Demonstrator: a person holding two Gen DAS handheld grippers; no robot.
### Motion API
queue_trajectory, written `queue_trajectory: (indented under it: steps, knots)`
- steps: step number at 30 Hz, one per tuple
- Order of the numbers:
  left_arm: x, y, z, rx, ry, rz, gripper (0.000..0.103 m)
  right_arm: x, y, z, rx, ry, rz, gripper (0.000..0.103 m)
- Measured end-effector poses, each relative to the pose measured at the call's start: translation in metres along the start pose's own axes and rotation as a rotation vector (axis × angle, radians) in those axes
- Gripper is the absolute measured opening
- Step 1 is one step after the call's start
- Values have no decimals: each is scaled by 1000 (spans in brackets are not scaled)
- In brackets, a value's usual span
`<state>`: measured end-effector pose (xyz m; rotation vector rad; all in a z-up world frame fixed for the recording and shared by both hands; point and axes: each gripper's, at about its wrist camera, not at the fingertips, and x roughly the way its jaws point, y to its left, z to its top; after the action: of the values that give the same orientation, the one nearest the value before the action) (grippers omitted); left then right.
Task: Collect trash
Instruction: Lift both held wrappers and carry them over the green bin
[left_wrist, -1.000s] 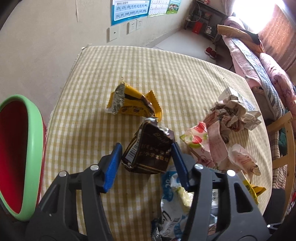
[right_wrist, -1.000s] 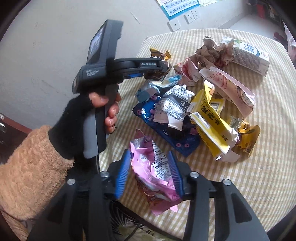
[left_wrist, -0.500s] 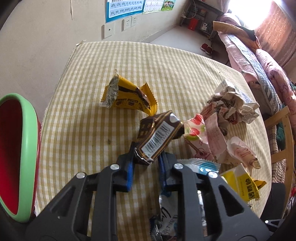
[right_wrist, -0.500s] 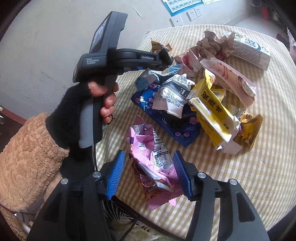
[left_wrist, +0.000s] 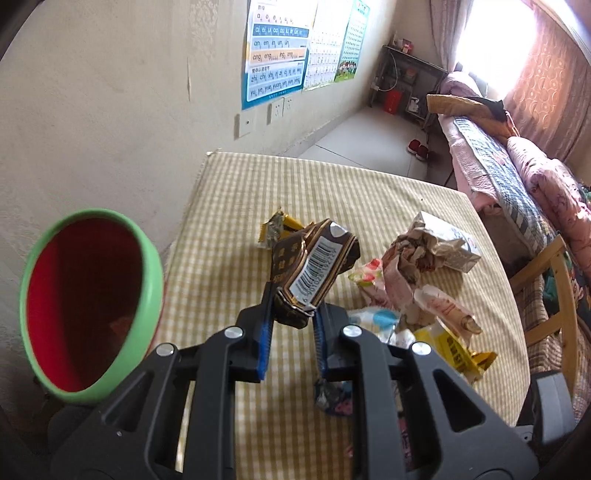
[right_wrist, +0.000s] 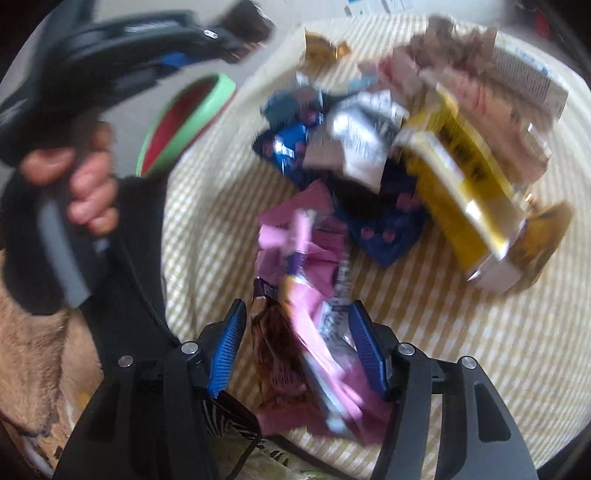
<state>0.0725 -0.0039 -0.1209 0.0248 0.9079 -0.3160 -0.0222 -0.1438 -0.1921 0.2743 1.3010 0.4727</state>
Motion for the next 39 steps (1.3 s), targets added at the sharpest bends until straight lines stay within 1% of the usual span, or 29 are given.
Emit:
queue_trajectory:
  steps: [1,2,3,4,7,10,12,16,22,29,39]
  knots:
    - [-4,2,-3,-3,0,5,19,2,2,-1,-6,5,-16,57]
    - [-8,4,-7,-10,2,9,19,4,5,-3,-14,8,-27,53]
    - [-10,5,-10,-20,6,14,19,4,7,-4,-22,7,-29,45]
    - [-13,8,-14,-33,11,20,19,3,10,-3,-30,1,-25,39]
    - [-22,15,-23,-61,16,37,19,-7,20,0,-42,-44,-12,35]
    - [-29,19,-24,-77,8,47,19,-25,30,7,-48,-118,-7,35]
    - [-34,21,-23,-82,2,51,19,-36,29,10,-46,-167,-4,35]
    - [-45,26,-23,-92,-23,63,19,-59,40,26,-32,-279,1,35]
    - [-60,34,-19,-106,-61,88,19,-74,54,52,-29,-367,0,35]
    - [-72,48,-16,-135,-102,110,19,-75,70,80,-40,-397,9,35]
    - [-80,67,-19,-159,-128,147,19,-69,83,88,-74,-396,7,36]
